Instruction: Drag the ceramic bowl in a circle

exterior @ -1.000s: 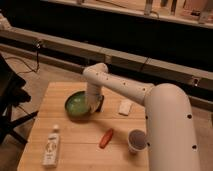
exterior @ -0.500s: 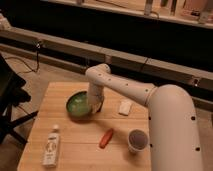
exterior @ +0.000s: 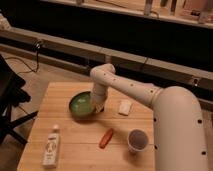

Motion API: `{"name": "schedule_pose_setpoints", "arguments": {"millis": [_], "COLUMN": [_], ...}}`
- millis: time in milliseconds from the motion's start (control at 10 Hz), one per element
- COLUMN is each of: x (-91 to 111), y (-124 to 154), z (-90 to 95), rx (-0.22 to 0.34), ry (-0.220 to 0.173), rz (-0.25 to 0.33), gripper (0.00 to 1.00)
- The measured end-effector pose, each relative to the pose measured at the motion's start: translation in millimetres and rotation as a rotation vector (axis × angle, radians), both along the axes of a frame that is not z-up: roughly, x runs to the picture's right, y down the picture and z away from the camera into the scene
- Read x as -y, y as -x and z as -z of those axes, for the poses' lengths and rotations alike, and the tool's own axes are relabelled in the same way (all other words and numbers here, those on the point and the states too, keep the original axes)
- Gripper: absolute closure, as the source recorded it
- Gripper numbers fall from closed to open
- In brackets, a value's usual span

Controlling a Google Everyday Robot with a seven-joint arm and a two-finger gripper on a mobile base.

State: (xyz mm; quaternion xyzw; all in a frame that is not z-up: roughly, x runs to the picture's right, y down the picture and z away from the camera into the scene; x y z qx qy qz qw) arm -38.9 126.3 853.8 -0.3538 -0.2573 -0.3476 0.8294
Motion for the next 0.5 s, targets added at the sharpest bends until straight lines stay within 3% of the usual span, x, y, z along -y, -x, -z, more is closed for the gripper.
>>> {"name": "schedule_pose_setpoints", "arguments": {"millis": [200, 500], "x": [-3.7, -6.5], "y": [20.8, 65.8], "z": [9.1, 29.1], "rx": [0.020, 0.129], "ry": [0.006, 0.009], "rz": [0.024, 0.074], "gripper": [1.00, 1.00]}}
